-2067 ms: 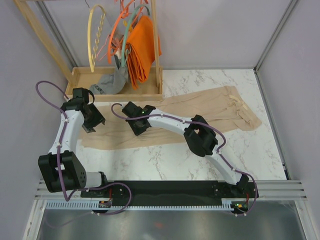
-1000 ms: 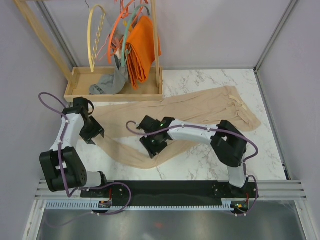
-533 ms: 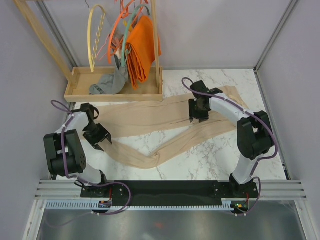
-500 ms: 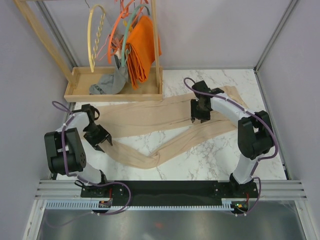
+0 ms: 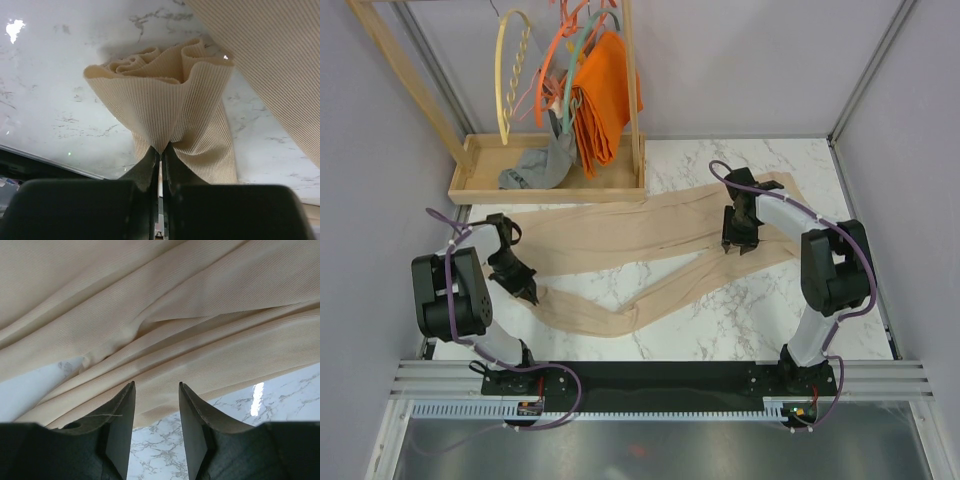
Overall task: Place the trousers on the hanger
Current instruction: Flatten out the trousers at the center of the board.
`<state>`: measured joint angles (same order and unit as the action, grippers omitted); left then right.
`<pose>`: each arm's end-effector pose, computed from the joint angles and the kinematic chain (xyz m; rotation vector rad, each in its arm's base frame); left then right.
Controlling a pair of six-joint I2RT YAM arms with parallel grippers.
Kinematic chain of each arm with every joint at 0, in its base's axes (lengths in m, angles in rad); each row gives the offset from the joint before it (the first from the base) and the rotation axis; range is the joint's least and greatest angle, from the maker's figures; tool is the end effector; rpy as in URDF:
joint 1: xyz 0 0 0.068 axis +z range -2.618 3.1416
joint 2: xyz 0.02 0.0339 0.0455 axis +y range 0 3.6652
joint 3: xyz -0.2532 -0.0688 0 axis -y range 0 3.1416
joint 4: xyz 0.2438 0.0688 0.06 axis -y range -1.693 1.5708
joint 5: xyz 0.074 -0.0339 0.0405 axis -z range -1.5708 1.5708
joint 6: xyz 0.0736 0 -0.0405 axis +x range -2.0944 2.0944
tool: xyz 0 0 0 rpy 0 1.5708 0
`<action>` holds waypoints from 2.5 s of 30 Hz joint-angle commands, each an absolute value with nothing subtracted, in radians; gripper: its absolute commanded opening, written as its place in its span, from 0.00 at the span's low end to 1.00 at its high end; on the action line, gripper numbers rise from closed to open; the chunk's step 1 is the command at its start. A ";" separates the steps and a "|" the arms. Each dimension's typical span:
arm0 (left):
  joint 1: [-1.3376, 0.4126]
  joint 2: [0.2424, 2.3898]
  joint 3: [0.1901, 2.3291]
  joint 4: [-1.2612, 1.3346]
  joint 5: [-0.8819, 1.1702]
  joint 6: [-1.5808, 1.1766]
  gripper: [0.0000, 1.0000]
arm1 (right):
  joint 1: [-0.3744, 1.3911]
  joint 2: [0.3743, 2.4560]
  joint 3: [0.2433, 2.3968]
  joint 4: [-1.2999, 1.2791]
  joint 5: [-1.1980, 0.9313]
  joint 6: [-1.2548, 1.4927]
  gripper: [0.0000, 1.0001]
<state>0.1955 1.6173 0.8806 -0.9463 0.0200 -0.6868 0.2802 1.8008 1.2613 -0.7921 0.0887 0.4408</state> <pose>0.2319 0.0444 0.1004 1.2944 -2.7373 -0.0120 0.3407 0.0913 0.1432 0.2469 2.8762 0.0025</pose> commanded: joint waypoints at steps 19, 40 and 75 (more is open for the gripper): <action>0.209 1.123 0.967 -0.767 0.343 -0.569 0.02 | 0.275 1.802 1.354 -0.792 -0.032 0.422 0.44; 0.293 1.244 1.079 -1.140 -0.171 -0.712 0.77 | 0.736 2.199 1.845 -0.566 -0.255 0.463 0.60; 0.293 1.134 1.011 -1.086 -0.136 -0.627 0.71 | 0.893 2.307 1.979 -0.437 -0.100 0.850 0.02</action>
<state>0.2905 1.1511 0.9997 -1.1007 -0.0990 -0.6636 0.8722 2.3627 1.9587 -0.4545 -0.1104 0.8955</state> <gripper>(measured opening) 0.709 0.051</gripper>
